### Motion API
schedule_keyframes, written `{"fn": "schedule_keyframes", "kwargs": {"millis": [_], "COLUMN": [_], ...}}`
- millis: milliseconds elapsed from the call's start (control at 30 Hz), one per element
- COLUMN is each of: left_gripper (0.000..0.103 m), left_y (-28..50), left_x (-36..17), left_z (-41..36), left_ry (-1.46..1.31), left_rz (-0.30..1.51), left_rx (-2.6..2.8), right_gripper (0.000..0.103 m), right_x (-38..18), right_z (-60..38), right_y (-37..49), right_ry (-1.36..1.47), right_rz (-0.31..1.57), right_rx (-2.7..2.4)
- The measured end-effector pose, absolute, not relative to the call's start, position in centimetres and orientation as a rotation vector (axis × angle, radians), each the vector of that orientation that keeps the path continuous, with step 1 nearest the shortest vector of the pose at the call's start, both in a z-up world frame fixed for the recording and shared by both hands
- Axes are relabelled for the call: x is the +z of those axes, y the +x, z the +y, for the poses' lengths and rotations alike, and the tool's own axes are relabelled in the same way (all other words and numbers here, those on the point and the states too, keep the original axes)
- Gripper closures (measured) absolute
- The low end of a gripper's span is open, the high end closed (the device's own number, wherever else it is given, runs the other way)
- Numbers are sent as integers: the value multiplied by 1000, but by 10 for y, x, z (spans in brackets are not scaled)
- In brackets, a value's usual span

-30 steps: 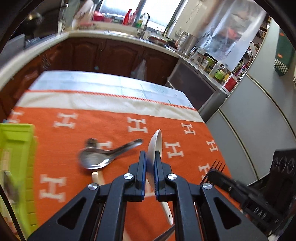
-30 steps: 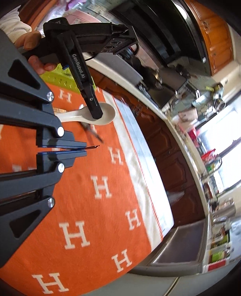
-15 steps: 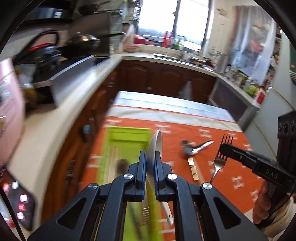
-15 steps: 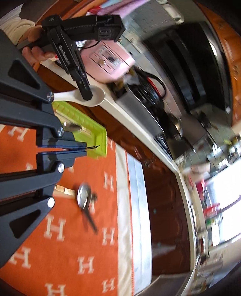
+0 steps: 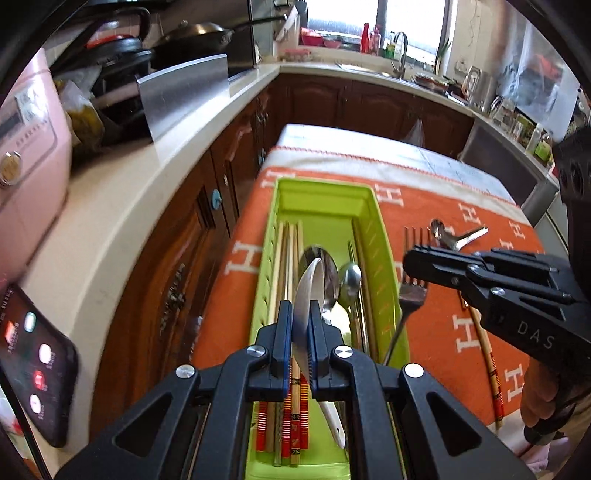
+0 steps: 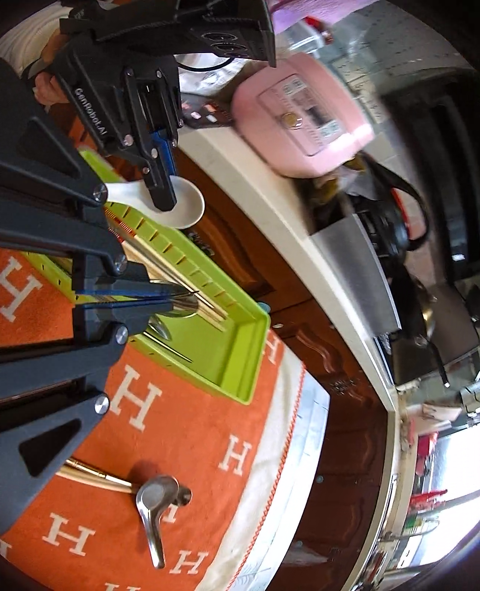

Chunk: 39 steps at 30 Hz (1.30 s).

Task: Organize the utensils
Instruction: 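Carry the ceramic spoon and fork into the green tray and open both tools, then move both open tools back toward the steel spoon and chopsticks on the blanket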

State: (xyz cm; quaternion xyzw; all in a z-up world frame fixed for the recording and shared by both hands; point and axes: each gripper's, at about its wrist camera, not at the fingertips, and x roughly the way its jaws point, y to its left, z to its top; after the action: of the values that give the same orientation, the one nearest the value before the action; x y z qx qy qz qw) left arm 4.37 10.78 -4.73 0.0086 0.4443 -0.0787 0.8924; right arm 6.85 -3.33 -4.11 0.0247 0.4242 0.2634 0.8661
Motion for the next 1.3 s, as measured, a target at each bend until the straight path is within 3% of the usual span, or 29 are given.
{"fn": "schedule_keyframes", "kwargs": {"millis": [300, 400, 500, 833, 1033, 1167, 1300], "left_gripper": [98, 97, 87, 85, 78, 58, 58], "left_y": [53, 52, 51, 53, 48, 42, 37], "left_x": [-81, -82, -81, -76, -67, -59, -49], "left_z": [100, 99, 99, 104, 97, 85, 69], "left_ry": [-38, -38, -41, -100, -86, -83, -70], "left_rz": [1007, 1006, 994, 995, 982, 969, 953], "left_rx": [-185, -188, -185, -184, -199, -216, -256], "right_gripper": [100, 94, 87, 82, 82, 83, 83], "right_x": [-57, -60, -60, -45, -44, -45, -48], "right_z": [-23, -24, -28, -54, -84, -105, -128], "right_y": [85, 90, 90, 87, 77, 63, 52], "right_ry": [80, 93, 118, 210, 244, 237, 237], "right_rz": [984, 995, 997, 950, 953, 953, 960], "right_rx": [568, 532, 528, 487, 429, 375, 321]}}
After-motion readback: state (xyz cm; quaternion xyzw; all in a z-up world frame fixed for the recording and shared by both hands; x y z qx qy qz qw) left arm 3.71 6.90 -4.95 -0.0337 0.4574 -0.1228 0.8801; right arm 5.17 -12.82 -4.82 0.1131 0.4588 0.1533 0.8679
